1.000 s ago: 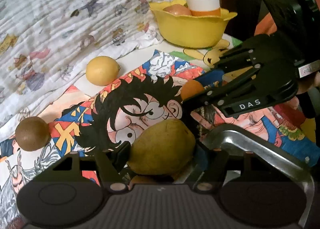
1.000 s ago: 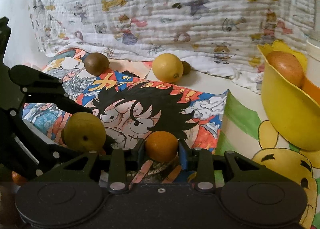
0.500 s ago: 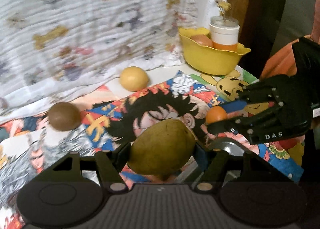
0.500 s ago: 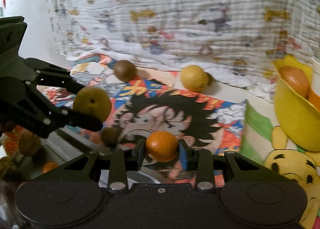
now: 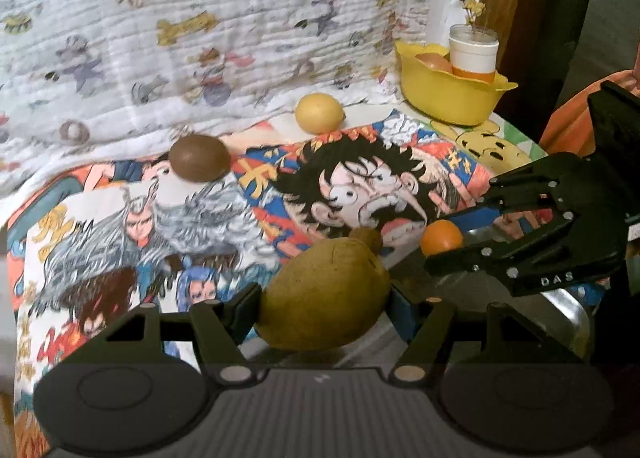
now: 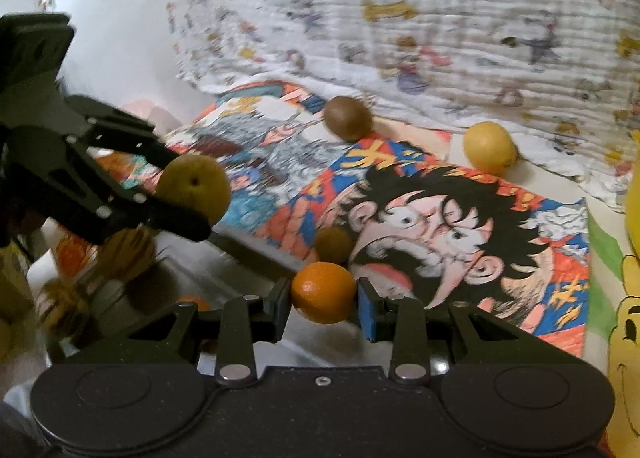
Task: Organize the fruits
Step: 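Carry the pear with the left tool while the right tool carries the orange to the tray, then open both tools to set the pear and orange in the tray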
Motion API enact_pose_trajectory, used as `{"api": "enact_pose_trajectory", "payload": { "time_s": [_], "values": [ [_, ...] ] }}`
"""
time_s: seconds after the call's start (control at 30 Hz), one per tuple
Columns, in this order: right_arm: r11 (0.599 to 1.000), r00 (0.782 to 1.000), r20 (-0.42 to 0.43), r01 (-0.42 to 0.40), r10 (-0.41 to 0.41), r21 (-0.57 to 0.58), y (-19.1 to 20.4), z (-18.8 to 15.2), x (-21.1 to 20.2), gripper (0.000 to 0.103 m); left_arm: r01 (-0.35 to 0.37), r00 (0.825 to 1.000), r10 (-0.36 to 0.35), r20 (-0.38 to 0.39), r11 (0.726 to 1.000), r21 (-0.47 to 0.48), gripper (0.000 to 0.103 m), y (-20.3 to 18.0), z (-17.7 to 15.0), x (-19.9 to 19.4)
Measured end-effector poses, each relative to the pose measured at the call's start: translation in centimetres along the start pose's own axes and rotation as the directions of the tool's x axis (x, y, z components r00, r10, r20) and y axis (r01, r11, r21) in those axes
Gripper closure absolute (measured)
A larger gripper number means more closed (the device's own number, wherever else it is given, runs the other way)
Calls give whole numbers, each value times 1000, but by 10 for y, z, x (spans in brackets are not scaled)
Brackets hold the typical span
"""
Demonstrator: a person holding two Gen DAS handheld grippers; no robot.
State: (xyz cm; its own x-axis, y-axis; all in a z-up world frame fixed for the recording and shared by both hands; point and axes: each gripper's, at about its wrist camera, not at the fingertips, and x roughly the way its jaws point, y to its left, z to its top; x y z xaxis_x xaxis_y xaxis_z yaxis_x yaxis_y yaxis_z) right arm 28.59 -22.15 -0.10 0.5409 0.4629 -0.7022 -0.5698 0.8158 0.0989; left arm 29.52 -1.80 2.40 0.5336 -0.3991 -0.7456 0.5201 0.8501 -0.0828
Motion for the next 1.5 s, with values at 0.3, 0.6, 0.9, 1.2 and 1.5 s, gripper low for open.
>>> {"api": "enact_pose_trajectory", "payload": {
  "time_s": [0.3,0.6,0.9,1.2,1.5],
  "values": [
    [1000,1000,-22,4,-4,-21,20,-13,4,66,-6,997,5,-82,1000,-16,33,0,-18,5],
    [999,999,-15,46,-46,-6,24,-22,5,66,-51,992,48,-119,998,-25,32,-4,-18,12],
    [997,997,-13,70,-71,-12,29,-26,4,64,-66,988,59,-140,996,-51,31,-4,-20,17],
    [995,995,4,102,-102,20,25,-33,-8,49,-83,990,71,-123,992,-97,25,-6,-22,6],
    [990,990,64,117,-122,79,29,-38,-39,24,-106,994,101,-48,988,-114,8,-15,-27,-30]
  ]
}}
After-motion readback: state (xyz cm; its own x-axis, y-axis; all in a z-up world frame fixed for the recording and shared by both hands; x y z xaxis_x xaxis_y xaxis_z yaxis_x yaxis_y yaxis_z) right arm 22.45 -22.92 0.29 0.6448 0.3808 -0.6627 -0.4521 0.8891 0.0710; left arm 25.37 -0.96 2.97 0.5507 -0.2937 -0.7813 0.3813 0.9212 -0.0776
